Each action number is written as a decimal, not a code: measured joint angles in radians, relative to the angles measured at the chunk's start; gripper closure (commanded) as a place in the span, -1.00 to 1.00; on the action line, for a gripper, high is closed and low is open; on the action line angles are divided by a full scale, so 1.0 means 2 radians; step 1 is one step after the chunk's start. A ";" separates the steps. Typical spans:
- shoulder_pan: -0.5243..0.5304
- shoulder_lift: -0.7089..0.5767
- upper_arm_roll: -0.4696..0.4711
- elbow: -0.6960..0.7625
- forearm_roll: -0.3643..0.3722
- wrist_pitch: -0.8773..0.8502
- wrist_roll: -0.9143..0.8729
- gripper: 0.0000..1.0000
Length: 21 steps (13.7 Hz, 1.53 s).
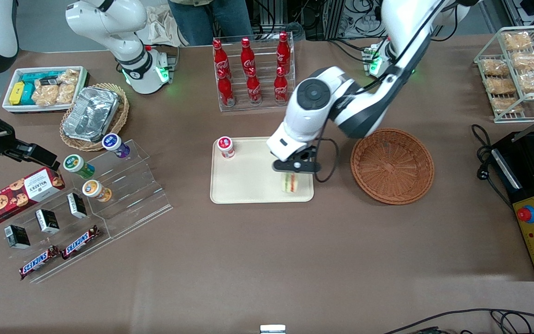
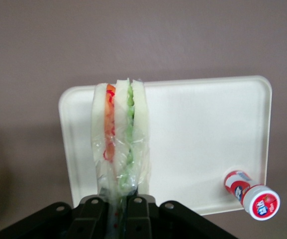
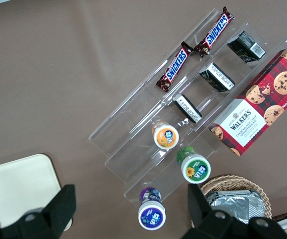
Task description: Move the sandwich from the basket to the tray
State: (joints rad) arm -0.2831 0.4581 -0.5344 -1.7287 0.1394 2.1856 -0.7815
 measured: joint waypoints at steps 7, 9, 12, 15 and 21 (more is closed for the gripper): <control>-0.003 0.028 0.032 -0.069 0.002 0.091 0.035 0.91; -0.014 0.034 0.043 -0.072 0.002 0.094 0.037 -0.18; -0.042 0.035 0.068 -0.072 0.002 0.095 0.037 -0.99; -0.040 0.021 0.075 -0.065 0.002 0.091 0.036 -0.99; 0.046 -0.117 0.081 -0.043 0.001 -0.051 0.095 -0.99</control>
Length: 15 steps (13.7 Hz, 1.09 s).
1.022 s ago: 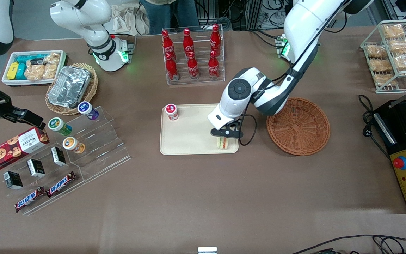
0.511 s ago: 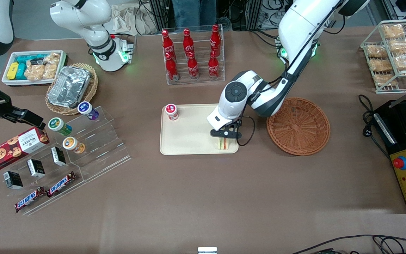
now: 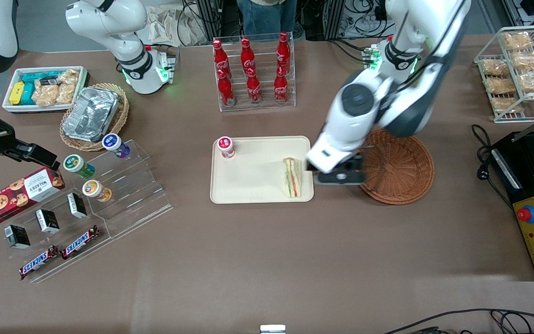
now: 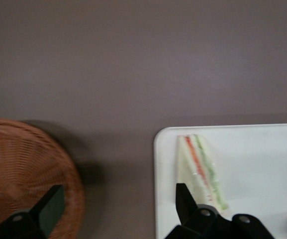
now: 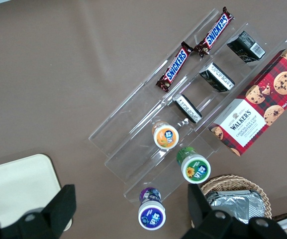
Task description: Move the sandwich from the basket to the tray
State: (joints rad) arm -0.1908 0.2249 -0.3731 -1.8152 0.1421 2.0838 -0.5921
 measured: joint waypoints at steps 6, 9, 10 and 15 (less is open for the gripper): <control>0.131 -0.104 0.005 0.003 0.000 -0.106 0.230 -0.99; 0.181 -0.115 0.006 0.036 -0.001 -0.172 0.332 -0.99; 0.192 -0.115 0.006 0.042 -0.001 -0.179 0.341 -0.99; 0.223 -0.114 0.008 0.054 -0.002 -0.182 0.333 -0.99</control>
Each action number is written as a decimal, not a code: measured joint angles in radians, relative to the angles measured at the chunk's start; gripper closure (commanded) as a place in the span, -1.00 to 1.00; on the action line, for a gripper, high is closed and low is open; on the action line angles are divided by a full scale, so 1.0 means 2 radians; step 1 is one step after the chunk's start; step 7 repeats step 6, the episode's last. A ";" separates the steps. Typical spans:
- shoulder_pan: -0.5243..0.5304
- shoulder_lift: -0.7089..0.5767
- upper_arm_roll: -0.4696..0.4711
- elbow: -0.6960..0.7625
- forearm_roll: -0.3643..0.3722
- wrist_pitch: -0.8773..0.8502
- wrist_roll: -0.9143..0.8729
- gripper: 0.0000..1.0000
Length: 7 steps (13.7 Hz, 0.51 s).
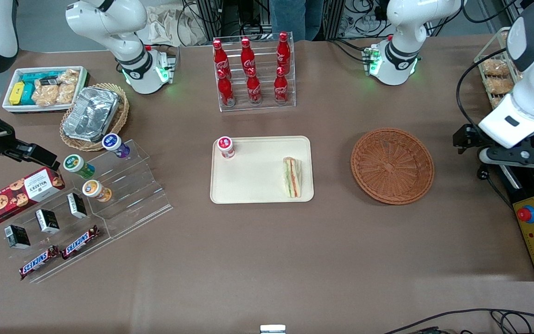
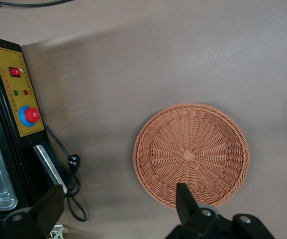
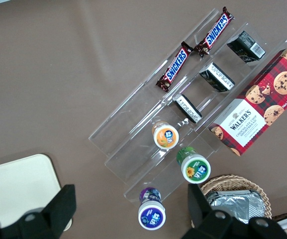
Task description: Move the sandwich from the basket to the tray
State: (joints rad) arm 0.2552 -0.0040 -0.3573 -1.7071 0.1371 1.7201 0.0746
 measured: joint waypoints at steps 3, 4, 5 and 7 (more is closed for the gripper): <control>-0.004 -0.008 0.004 0.017 0.000 -0.014 0.013 -0.99; -0.020 -0.014 0.023 0.019 0.000 -0.019 0.018 -0.99; -0.055 -0.021 0.064 0.019 0.000 -0.021 0.022 -0.99; -0.098 -0.026 0.118 0.019 -0.005 -0.024 0.029 -0.99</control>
